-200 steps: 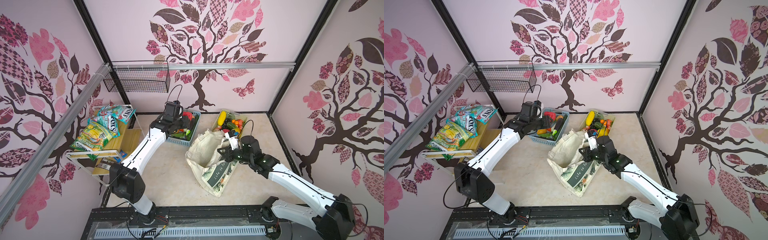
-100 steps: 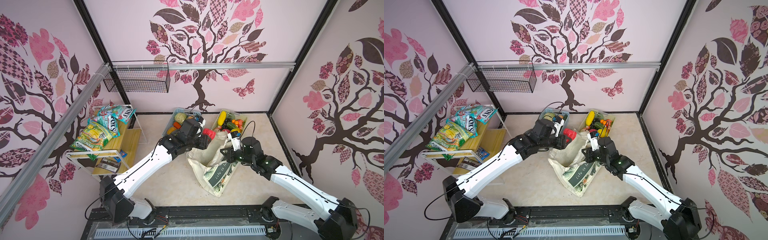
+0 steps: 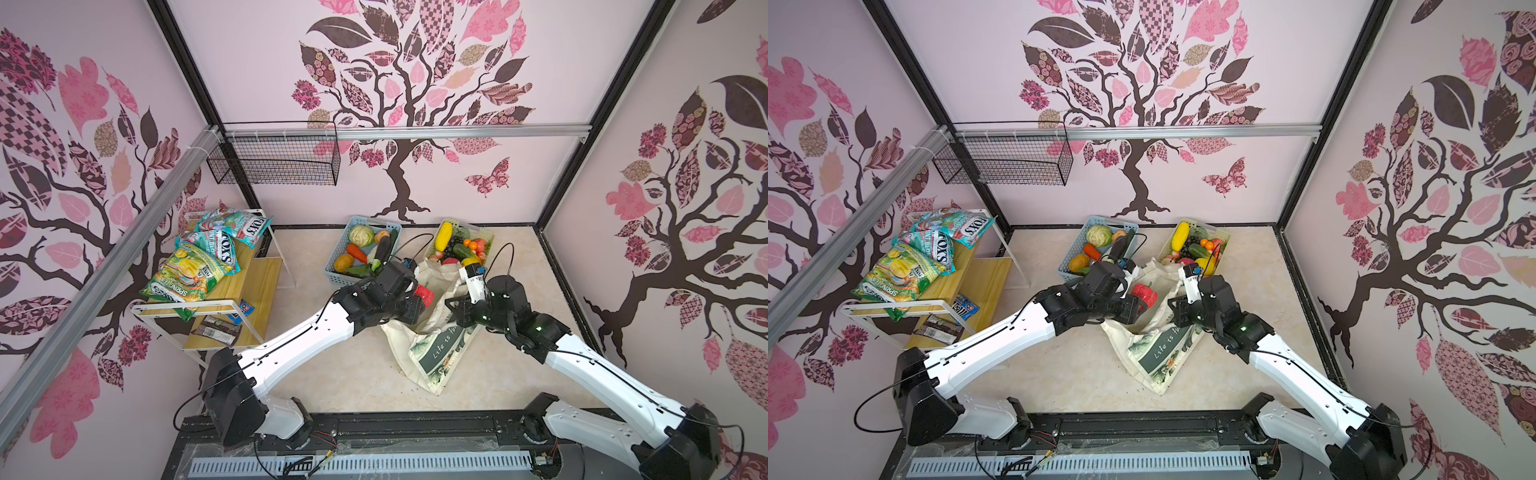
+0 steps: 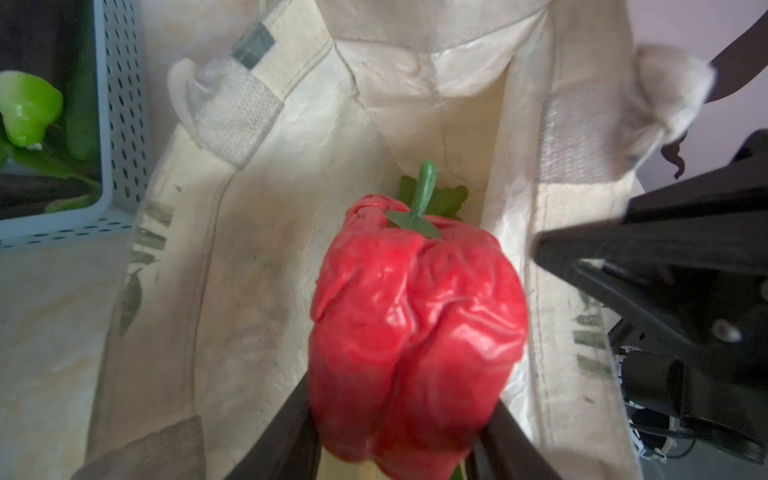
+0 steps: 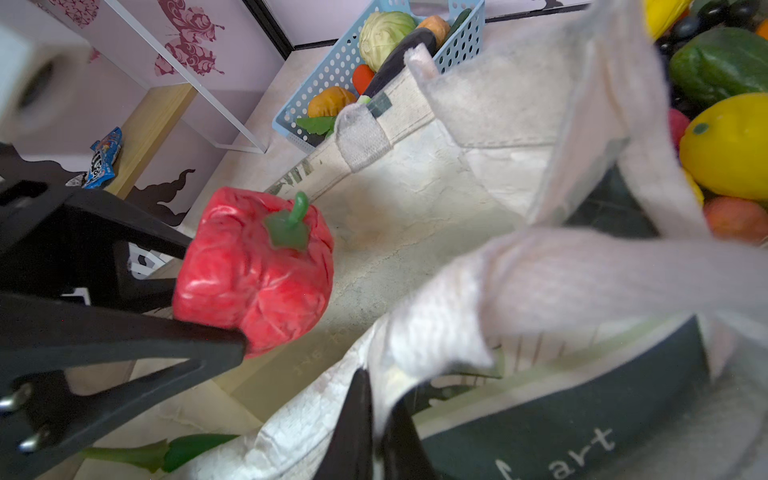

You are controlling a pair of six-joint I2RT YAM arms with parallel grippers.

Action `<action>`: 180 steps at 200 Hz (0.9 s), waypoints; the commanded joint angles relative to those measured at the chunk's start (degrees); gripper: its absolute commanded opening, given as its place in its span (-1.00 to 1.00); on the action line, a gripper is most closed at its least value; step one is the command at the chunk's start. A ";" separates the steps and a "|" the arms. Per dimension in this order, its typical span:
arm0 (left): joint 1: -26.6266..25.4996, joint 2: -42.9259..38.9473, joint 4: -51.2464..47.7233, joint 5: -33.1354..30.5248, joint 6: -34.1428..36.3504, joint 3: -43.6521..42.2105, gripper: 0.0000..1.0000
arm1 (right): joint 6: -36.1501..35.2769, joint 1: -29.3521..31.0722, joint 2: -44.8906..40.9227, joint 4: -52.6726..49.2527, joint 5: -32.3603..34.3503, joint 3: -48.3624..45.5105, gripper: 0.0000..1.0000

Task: Place the food into the grocery bag and tie it
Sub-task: 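Lower the red pepper into the bag and open the left gripper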

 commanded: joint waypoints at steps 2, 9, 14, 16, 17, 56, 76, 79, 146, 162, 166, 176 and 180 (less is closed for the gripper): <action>-0.64 -0.23 0.95 0.64 -0.19 -2.02 -0.01 | -0.75 0.25 -0.53 -2.02 1.87 -0.06 -0.80; -0.88 -0.06 0.88 0.73 -0.05 -2.13 -0.01 | -0.75 0.21 -0.51 -2.03 1.79 -0.04 -0.80; -1.04 0.07 0.89 0.66 -0.01 -2.11 -0.01 | -0.76 0.22 -0.52 -1.93 1.87 -0.03 -0.80; -1.12 0.14 0.82 0.65 0.04 -2.16 -0.01 | -0.76 0.21 -0.52 -1.95 1.83 -0.06 -0.80; -1.15 0.18 0.81 0.65 0.10 -2.13 -0.01 | -0.76 0.21 -0.52 -1.94 1.81 -0.05 -0.80; -2.27 1.55 0.45 0.68 0.41 -2.03 0.00 | -0.77 0.21 -0.55 -2.13 1.96 -0.04 -0.80; -2.84 2.35 0.29 0.67 0.59 -1.81 0.02 | -0.74 0.21 -0.95 -2.06 2.00 -0.21 -0.80; -2.94 2.48 0.14 0.67 0.64 -1.70 0.03 | -0.72 0.25 -0.96 -2.00 2.03 -0.33 -0.80; -3.99 2.44 -1.22 -1.37 0.75 -0.63 0.28 | -0.79 0.21 0.07 -1.53 1.25 0.18 -0.80; -3.97 1.99 -1.47 -2.06 0.68 -0.13 0.30 | -0.85 0.21 0.26 -1.40 1.07 0.29 -0.80; -3.99 1.85 -1.60 -2.43 0.62 0.06 0.31 | -0.85 0.22 0.27 -1.42 0.98 0.39 -0.80; -3.99 1.53 -1.79 -3.05 0.65 0.49 0.33 | -0.94 0.22 0.37 -1.46 0.90 0.40 -0.80; -3.97 1.44 -1.82 -3.27 0.68 0.71 0.33 | -0.89 0.25 0.38 -1.40 0.90 0.48 -0.80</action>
